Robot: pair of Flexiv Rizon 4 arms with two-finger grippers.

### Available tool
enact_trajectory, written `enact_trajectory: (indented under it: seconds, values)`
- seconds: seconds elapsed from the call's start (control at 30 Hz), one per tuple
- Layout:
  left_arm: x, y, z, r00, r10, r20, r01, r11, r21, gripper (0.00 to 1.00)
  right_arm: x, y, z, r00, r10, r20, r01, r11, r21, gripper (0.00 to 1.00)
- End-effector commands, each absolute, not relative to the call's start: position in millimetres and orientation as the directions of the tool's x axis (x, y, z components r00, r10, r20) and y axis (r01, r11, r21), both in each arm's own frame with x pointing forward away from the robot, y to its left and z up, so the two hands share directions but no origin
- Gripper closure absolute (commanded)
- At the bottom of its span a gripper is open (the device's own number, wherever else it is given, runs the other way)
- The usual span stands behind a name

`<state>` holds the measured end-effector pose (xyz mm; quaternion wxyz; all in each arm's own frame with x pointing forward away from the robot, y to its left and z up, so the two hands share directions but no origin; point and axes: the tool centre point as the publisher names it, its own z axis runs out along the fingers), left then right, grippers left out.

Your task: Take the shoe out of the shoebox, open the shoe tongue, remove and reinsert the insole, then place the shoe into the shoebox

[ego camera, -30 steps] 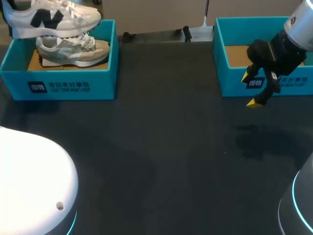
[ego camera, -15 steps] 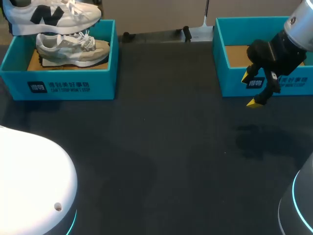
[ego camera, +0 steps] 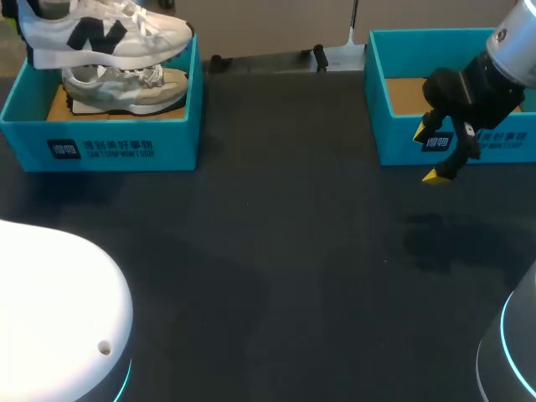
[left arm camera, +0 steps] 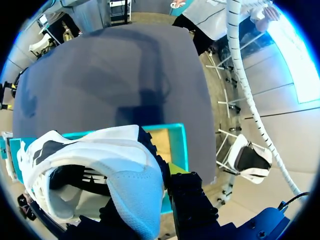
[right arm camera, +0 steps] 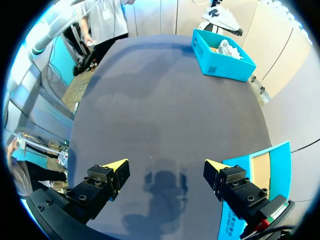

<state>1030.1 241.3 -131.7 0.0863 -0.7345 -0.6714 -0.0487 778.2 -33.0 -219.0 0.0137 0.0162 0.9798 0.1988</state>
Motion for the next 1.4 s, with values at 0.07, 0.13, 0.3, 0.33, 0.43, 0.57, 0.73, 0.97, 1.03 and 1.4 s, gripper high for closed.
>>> enact_trajectory:
  seconds: [0.07,0.13,0.3,0.33,0.43,0.57,0.73,0.97,1.03,1.4]
  values:
    - [997.0,225.5,-121.9,0.068,0.973,0.221,0.997,-0.073,0.014,1.0,778.3,-32.7,-219.5,-0.999,0.037,-0.02,0.027,0.921,0.388,0.0]
    - [983.8,214.4,-119.4,0.058,0.972,0.228,0.998,-0.065,0.02,1.0,778.3,-32.7,-219.5,-0.999,0.037,-0.02,0.027,0.921,0.388,0.0]
    - [958.4,195.7,-115.1,0.028,0.971,0.239,0.998,-0.041,0.051,1.0,778.3,-32.7,-219.5,-0.999,0.037,-0.02,0.027,0.921,0.388,0.0]
    - [951.5,190.3,-114.1,0.024,0.97,0.242,0.998,-0.036,0.048,1.0,778.3,-32.7,-219.5,-0.999,0.037,-0.02,0.027,0.921,0.388,0.0]
    - [935.0,180.4,-112.3,-0.014,0.966,0.257,0.997,-0.007,0.082,1.0,778.3,-32.7,-219.5,-0.999,0.037,-0.02,0.027,0.921,0.388,0.0]
    - [913.1,171.6,-109.2,-0.019,0.968,0.249,0.998,0.002,0.067,1.0,778.3,-32.7,-219.5,-0.999,0.037,-0.02,0.027,0.921,0.388,0.0]
    - [889.1,159.8,-109.4,-0.039,0.964,0.262,0.995,0.014,0.098,1.0,778.3,-32.7,-219.5,-0.999,0.037,-0.02,0.027,0.921,0.388,0.0]
    - [851.7,137.6,-110.8,-0.046,0.963,0.267,0.994,0.017,0.112,1.0,778.3,-32.7,-219.5,-0.999,0.037,-0.02,0.027,0.921,0.388,0.0]
    - [842.5,130.2,-113.3,-0.044,0.963,0.267,0.995,0.018,0.101,1.0,778.3,-32.7,-219.5,-0.999,0.037,-0.02,0.027,0.921,0.388,0.0]
    - [800.1,84.8,-128.2,-0.051,0.967,0.251,0.998,0.039,0.055,1.0,778.3,-32.7,-219.5,-0.999,0.037,-0.02,0.027,0.921,0.388,0.0]
